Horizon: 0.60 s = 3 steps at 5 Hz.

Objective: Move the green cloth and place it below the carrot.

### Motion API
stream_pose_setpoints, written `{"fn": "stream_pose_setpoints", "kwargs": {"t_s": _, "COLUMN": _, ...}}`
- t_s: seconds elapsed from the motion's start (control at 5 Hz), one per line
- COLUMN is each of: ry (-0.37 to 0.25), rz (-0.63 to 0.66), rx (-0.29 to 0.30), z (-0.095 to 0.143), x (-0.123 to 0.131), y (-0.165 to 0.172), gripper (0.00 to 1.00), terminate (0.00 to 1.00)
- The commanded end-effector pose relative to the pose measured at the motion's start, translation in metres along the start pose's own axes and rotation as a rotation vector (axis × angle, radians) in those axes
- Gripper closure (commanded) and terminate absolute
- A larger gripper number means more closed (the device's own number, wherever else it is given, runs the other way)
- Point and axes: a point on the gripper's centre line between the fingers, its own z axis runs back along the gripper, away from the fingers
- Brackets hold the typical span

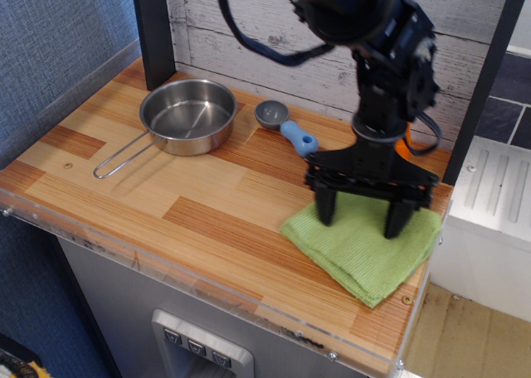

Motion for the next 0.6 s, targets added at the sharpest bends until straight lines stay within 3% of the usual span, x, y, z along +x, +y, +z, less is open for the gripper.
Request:
{"fn": "stream_pose_setpoints", "kwargs": {"t_s": 0.0, "ry": -0.147, "rz": 0.062, "rx": -0.081, "z": 0.076, "x": 0.026, "y": 0.013, "gripper": 0.0, "terminate": 0.0}}
{"fn": "stream_pose_setpoints", "kwargs": {"t_s": 0.2, "ry": -0.173, "rz": 0.066, "rx": -0.065, "z": 0.093, "x": 0.026, "y": 0.018, "gripper": 0.0, "terminate": 0.0}}
{"fn": "stream_pose_setpoints", "kwargs": {"t_s": 0.4, "ry": -0.173, "rz": 0.066, "rx": -0.065, "z": 0.093, "x": 0.026, "y": 0.018, "gripper": 0.0, "terminate": 0.0}}
